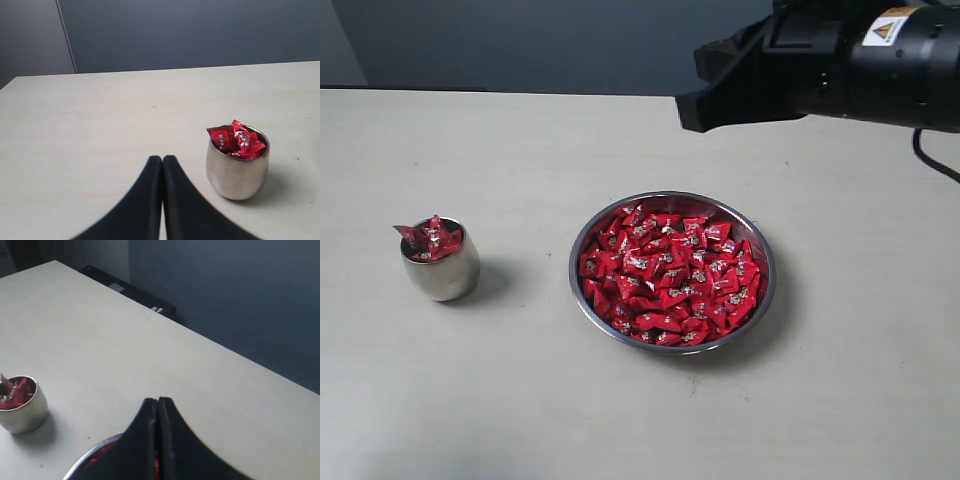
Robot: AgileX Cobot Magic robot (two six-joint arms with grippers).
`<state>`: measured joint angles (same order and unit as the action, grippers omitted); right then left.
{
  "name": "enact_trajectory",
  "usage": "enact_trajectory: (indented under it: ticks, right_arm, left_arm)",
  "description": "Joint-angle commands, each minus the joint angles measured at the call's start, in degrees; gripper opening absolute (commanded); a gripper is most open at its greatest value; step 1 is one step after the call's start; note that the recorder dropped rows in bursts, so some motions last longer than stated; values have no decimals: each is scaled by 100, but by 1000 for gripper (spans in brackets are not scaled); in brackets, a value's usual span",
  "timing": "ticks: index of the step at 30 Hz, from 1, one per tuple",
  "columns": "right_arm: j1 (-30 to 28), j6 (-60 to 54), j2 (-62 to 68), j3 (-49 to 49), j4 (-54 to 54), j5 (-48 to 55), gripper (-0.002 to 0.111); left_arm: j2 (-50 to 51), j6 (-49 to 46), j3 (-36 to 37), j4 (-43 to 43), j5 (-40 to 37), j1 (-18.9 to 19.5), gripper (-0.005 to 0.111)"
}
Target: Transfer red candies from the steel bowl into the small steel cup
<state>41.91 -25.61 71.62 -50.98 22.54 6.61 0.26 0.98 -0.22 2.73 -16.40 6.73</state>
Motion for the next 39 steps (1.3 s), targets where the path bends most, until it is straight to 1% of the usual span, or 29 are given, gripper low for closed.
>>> enact_trajectory:
  ticks: [1,6,9,14,17,20,24,30,39]
  right_arm:
    - [-252,15,-424,100,2,201,-1]
    - [-403,183,-752,100,-37,766,-1]
    - [-407,183,-845,100,-55,767,-1]
    - [-407,183,-870,100,-371,780,-1]
    - [-407,183,-870,100,-808,835,-1]
    - [-418,183,-870,100,-1119,1120,-1]
    - [-476,194,-904,100,-1213,1590,-1]
    - [-930,374,-1249,100,-1047,2053,-1]
    - [-2028,374,-2095,100,-941,2574,-1]
  left_arm:
    - [-26,14,22,-13,9,3,0]
    - [-26,14,22,-13,9,3,0]
    - [-26,14,22,-13,9,3,0]
    - [-26,14,22,-13,9,3,0]
    - [-26,14,22,-13,9,3,0]
    - [-26,14,22,-13,9,3,0]
    - [-26,14,22,-13,9,3,0]
    - [-26,14,22,-13,9,3,0]
    - [-26,14,22,-13,9,3,0]
